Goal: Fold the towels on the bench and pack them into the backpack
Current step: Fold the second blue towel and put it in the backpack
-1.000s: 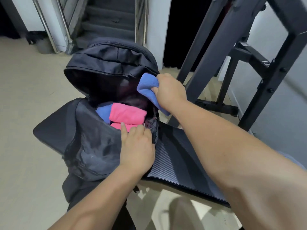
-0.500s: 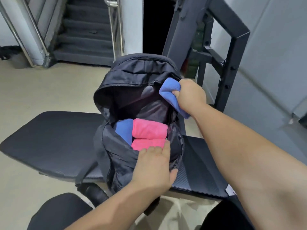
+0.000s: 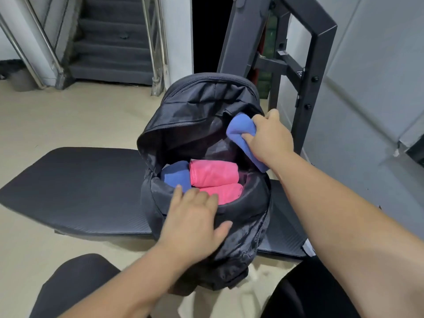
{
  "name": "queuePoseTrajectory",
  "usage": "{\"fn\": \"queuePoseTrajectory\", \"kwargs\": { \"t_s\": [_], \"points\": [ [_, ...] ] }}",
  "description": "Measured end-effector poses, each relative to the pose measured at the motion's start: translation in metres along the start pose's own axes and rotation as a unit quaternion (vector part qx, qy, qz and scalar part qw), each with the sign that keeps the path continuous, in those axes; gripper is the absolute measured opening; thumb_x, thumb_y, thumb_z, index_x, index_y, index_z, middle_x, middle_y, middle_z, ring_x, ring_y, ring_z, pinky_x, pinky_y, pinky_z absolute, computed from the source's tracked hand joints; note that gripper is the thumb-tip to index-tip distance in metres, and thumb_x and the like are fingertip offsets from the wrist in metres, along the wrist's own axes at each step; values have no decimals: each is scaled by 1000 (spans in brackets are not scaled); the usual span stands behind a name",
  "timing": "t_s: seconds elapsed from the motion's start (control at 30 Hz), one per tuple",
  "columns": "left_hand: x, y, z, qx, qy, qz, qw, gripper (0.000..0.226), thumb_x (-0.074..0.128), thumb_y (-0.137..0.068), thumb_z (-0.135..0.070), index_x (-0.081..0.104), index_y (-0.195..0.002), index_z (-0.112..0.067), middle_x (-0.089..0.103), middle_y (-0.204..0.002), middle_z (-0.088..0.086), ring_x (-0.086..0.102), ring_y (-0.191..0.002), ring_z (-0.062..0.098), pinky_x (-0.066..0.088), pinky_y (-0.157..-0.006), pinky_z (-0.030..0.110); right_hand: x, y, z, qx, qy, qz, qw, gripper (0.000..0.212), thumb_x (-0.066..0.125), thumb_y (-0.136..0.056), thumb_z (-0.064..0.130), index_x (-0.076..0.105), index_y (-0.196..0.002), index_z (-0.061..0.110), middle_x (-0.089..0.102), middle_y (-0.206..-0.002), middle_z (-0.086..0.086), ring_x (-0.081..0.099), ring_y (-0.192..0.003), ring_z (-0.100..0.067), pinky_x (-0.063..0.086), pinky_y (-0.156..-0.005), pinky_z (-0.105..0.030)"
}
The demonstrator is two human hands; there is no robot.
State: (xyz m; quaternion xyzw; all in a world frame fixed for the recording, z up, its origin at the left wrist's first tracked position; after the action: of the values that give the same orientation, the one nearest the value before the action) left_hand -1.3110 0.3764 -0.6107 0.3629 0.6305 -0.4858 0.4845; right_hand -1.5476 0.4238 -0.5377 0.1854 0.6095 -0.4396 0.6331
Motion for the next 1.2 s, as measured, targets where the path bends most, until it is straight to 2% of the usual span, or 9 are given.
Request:
{"fn": "queuePoseTrajectory", "kwargs": {
  "t_s": [0.1,0.2,0.37,0.5,0.63,0.8,0.93,1.03,1.2],
  "points": [
    [-1,6,41,-33,-20,-16,999,63,46,-79,-72,69,-103,-18,64,-103,1,56,-109,30,29,-109,60,0,26,33,-97,115,72,986,26,57,-95,40,54,-107,18,54,-116,-10,60,-93,-35,39,-68,-37],
    [4,20,68,-37,-14,-51,998,64,54,-77,-66,68,-117,-18,62,-121,6,52,-123,35,33,-106,64,8,46,68,-157,126,139,970,24,60,-92,38,46,-100,21,63,-108,-10,57,-89,-34,39,-69,-36],
    [15,40,78,11,33,-97,995,65,58,-84,-50,59,-136,-11,58,-140,10,46,-136,37,43,-102,64,32,41,113,-110,-124,224,960,45,59,-95,26,43,-137,23,62,-120,-11,59,-103,-34,41,-78,-34],
    [20,54,91,23,75,-125,989,62,59,-88,-42,55,-141,-11,49,-151,7,40,-144,29,39,-108,60,75,42,127,27,-357,259,897,37,56,-95,14,53,-129,28,61,-92,-7,57,-82,-22,45,-64,-29],
    [29,68,101,14,146,-131,980,62,60,-89,-40,52,-144,-12,40,-158,2,29,-150,21,33,-116,56,118,48,138,146,-531,177,815,39,46,-96,7,46,-127,30,62,-108,-11,56,-90,-24,51,-83,-39],
    [35,72,101,29,147,-125,981,61,64,-87,-36,53,-143,-13,39,-159,1,27,-151,19,31,-116,57,137,60,151,-11,-274,283,919,55,40,-104,20,27,-158,22,42,-144,-22,53,-121,-39,42,-101,-38],
    [30,67,102,26,134,-143,980,58,61,-88,-37,54,-141,-14,42,-157,1,32,-149,20,27,-118,53,102,64,154,-198,-58,167,964,44,38,-108,32,46,-145,10,37,-147,-16,46,-122,-39,44,-101,-46],
    [29,67,103,27,118,-149,981,56,60,-89,-36,55,-140,-14,44,-155,1,35,-147,20,26,-119,49,93,68,149,-324,-46,174,929,47,41,-105,37,50,-144,13,36,-156,-11,41,-135,-37,41,-107,-52],
    [17,56,99,40,74,-188,979,48,70,-87,-20,61,-134,-11,61,-130,6,59,-118,31,44,-95,49,99,79,146,-433,90,251,861,63,27,-107,47,12,-162,19,3,-170,2,0,-156,-23,12,-125,-47]
  ]
}}
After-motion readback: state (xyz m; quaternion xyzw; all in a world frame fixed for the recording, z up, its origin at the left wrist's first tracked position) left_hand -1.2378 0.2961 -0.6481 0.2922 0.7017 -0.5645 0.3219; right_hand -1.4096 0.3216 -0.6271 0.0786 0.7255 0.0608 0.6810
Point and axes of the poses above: each hand's wrist, its own y-axis away from the middle knuckle, its own x-axis out of the palm, z = x × y, the point moved 7 cm from there along -y, towards the middle knuckle
